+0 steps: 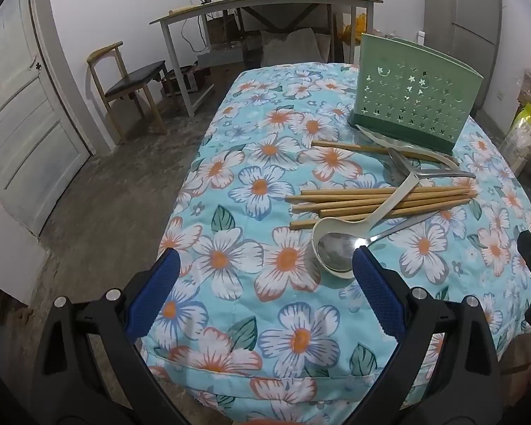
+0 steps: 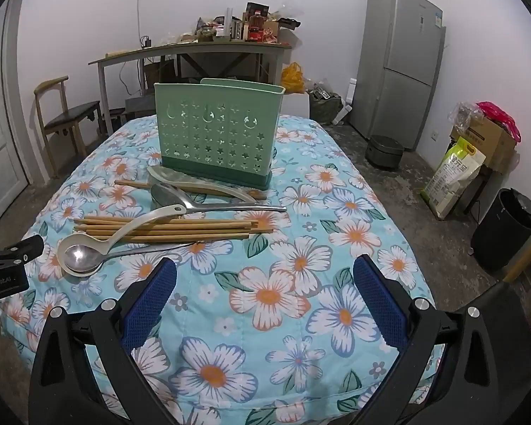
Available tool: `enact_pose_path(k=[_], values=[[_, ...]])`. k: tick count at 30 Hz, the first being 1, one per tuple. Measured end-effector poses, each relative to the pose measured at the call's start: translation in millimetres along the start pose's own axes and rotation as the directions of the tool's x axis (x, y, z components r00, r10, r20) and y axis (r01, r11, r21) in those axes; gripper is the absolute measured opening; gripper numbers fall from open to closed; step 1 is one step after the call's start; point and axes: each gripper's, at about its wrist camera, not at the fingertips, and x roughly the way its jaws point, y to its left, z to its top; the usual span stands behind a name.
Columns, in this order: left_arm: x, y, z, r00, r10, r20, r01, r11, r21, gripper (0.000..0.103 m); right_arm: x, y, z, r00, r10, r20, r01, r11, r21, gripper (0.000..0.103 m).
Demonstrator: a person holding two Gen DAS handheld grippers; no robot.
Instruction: Organize utensils
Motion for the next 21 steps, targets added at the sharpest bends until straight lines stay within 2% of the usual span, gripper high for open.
enact_pose_path(k=[21], values=[[4.1, -4.4, 2.1, 1.0, 0.01, -0.003, -0.01, 1.0, -0.001, 0.094, -0.1, 2.6, 1.2, 1.0, 0.003, 0.002, -0.003, 1.0, -0.002, 0.097]])
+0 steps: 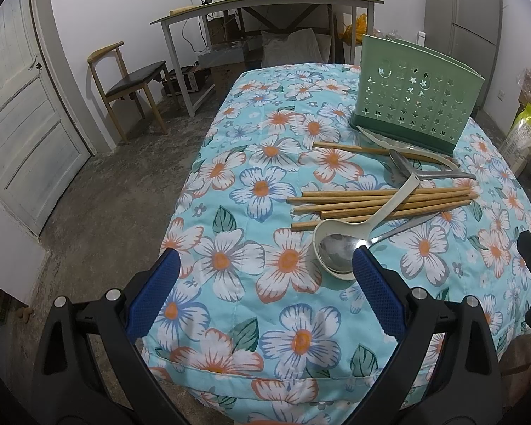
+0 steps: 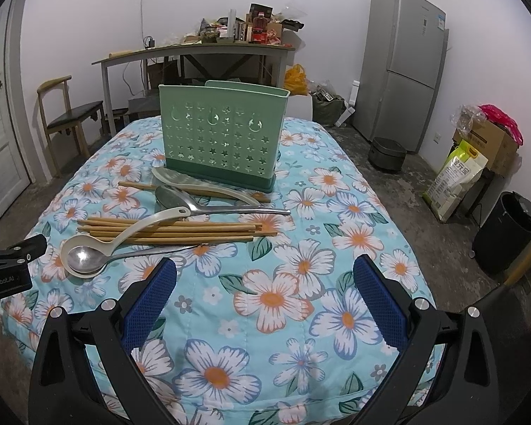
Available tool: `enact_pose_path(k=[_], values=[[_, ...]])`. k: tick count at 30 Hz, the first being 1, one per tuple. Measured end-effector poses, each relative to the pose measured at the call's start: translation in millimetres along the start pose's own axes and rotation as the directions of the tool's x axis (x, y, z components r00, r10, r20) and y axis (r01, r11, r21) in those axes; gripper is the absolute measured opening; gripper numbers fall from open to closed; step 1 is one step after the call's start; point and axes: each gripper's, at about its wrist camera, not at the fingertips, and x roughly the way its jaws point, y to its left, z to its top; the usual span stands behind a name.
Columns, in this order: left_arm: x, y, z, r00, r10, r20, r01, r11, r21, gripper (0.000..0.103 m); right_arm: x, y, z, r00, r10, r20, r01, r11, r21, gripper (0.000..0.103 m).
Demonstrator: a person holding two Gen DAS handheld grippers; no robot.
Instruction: Organize utensils
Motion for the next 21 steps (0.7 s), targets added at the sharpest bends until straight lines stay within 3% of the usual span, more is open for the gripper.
enact_pose_path(k=[21], values=[[0.0, -0.3, 0.0, 1.0, 0.0, -0.002, 0.0, 1.0, 0.0, 0.094, 0.2, 1.2, 0.7, 1.0, -0.002, -0.003, 0.002, 1.0, 0.0, 0.097]])
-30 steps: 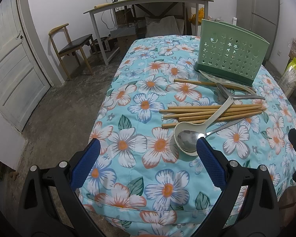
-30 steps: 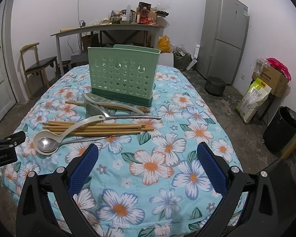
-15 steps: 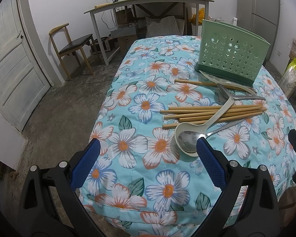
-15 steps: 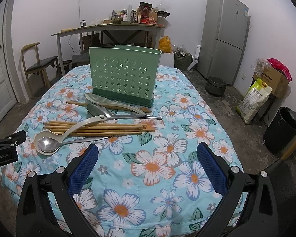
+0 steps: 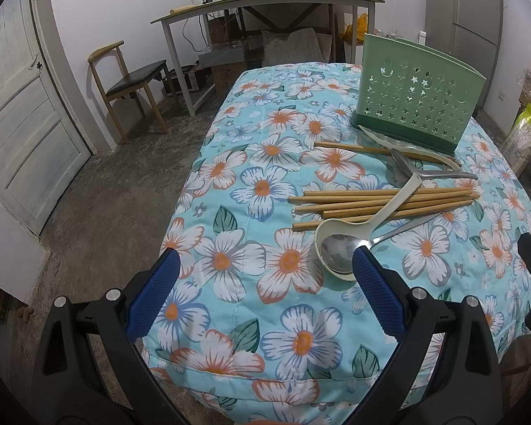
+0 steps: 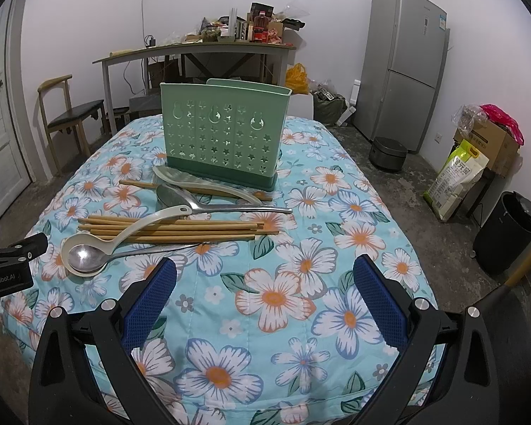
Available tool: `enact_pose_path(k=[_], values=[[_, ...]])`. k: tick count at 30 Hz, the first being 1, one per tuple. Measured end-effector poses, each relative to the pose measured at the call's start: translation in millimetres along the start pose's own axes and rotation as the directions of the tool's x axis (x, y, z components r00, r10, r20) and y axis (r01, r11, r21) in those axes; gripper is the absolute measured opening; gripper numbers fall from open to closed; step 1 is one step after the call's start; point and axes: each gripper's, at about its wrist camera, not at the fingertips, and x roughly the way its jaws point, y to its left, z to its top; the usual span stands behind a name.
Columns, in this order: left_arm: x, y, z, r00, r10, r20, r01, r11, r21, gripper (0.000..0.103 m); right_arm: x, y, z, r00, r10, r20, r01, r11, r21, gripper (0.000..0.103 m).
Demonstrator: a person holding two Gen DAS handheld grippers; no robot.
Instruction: Organize utensils
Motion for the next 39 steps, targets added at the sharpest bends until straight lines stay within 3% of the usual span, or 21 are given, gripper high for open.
enact_pose_path(k=[15, 26, 34, 39], values=[[4.1, 2.1, -1.4, 1.0, -0.016, 0.014, 0.016, 1.0, 0.007, 0.094, 0.4, 1.0, 0.9, 1.0, 0.001, -0.001, -0.001, 1.0, 0.001, 0.097], [30.9, -6.6, -6.8, 0.986, -0.164, -0.039, 0.165, 0.986, 0.02, 0.094, 25.4, 3.5, -7.3, 0.998, 0.03, -0.051, -0.03, 1.0, -0.006, 0.097], [39.0, 1.8, -1.2, 0.963, -0.27, 0.001, 0.27, 0.963, 0.001, 0.094, 39.2, 1.3, -1.1, 0.998, 0.044, -0.043, -0.044, 0.999, 0.018, 0.097], [50.9, 16.3, 0.0, 0.922, -0.387, -0.024, 0.383, 0.918, -0.1, 0.094, 46.9, 2.3, 0.9, 0.997, 0.066, -0.037, -0.066, 0.998, 0.009, 0.097]])
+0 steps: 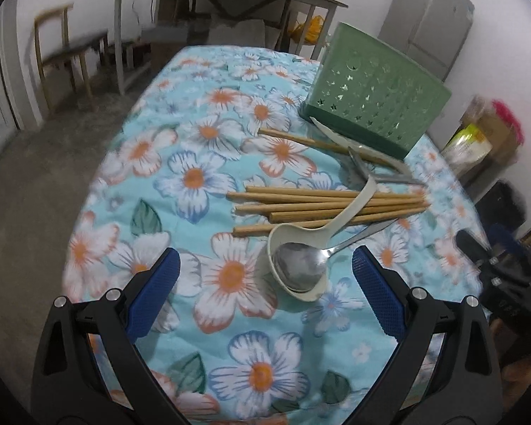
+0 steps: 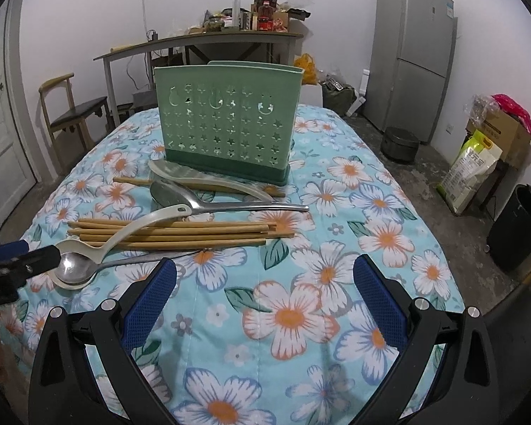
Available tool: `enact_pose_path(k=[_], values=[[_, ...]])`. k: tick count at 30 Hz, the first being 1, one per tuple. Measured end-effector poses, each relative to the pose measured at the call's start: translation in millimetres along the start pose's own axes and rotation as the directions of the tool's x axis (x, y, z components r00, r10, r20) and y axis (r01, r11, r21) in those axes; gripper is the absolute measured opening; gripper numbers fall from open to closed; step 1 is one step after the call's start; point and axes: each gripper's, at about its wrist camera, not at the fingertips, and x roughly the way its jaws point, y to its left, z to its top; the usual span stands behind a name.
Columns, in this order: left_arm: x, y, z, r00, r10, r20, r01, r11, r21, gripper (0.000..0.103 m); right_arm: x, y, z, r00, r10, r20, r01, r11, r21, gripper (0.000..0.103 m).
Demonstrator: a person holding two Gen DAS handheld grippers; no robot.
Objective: Organize utensils
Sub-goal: 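Reach the left gripper to the cream plastic ladle handle and close on it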
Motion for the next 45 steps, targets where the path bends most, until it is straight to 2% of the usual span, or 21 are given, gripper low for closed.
enact_pose_path(k=[2, 5, 10, 18, 23, 28, 29, 34, 39, 45], values=[[1.6, 7.3, 0.1, 0.999, -0.045, -0.002, 0.045, 0.998, -0.053, 0.095, 2.1, 0.0, 0.3, 1.0, 0.015, 0.003, -0.015, 1.0, -0.001, 0.097], [1.7, 12.1, 0.0, 0.999, -0.042, 0.019, 0.044, 0.996, -0.082, 0.095, 4.5, 0.6, 0.5, 1.0, 0.029, 0.008, -0.029, 1.0, -0.006, 0.097], [-4.8, 9.5, 3.8, 0.998, -0.009, 0.061, 0.011, 1.0, -0.026, 0.095, 6.4, 0.9, 2.1, 0.998, 0.055, 0.028, -0.054, 0.998, -0.013, 0.097], [-7.4, 8.6, 6.5, 0.997, -0.032, 0.074, 0.03, 0.999, 0.038, 0.093, 12.2, 2.4, 3.3, 0.996, 0.078, 0.042, -0.076, 0.997, -0.032, 0.097], [-6.9, 3.9, 5.5, 0.996, -0.051, 0.075, 0.045, 0.995, 0.089, 0.074, 13.6, -2.4, 7.4, 0.995, 0.095, 0.02, -0.095, 0.995, -0.013, 0.097], [-3.9, 8.4, 5.7, 0.996, -0.079, 0.049, 0.075, 0.995, 0.066, 0.052, 9.0, -7.7, 7.6, 0.991, 0.132, 0.036, -0.132, 0.991, 0.009, 0.097], [-2.4, 9.3, 5.9, 0.996, -0.084, 0.041, 0.081, 0.995, 0.06, 0.05, 9.3, -8.1, 6.6, 0.989, 0.143, 0.032, -0.143, 0.99, 0.011, 0.097], [2.8, 13.5, 3.8, 0.993, -0.113, 0.018, 0.113, 0.993, 0.02, 0.024, 15.9, -3.6, 4.3, 0.983, 0.185, 0.001, -0.185, 0.983, -0.002, 0.097], [9.0, 18.2, 1.9, 0.989, -0.145, -0.011, 0.144, 0.989, -0.029, 0.014, 12.9, -0.8, 7.8, 0.98, 0.198, 0.016, -0.198, 0.98, -0.003, 0.097], [20.7, 27.6, -3.5, 0.983, -0.173, -0.064, 0.166, 0.981, -0.097, 0.013, 11.2, 1.2, 3.7, 0.979, 0.203, 0.007, -0.203, 0.979, -0.005, 0.097]])
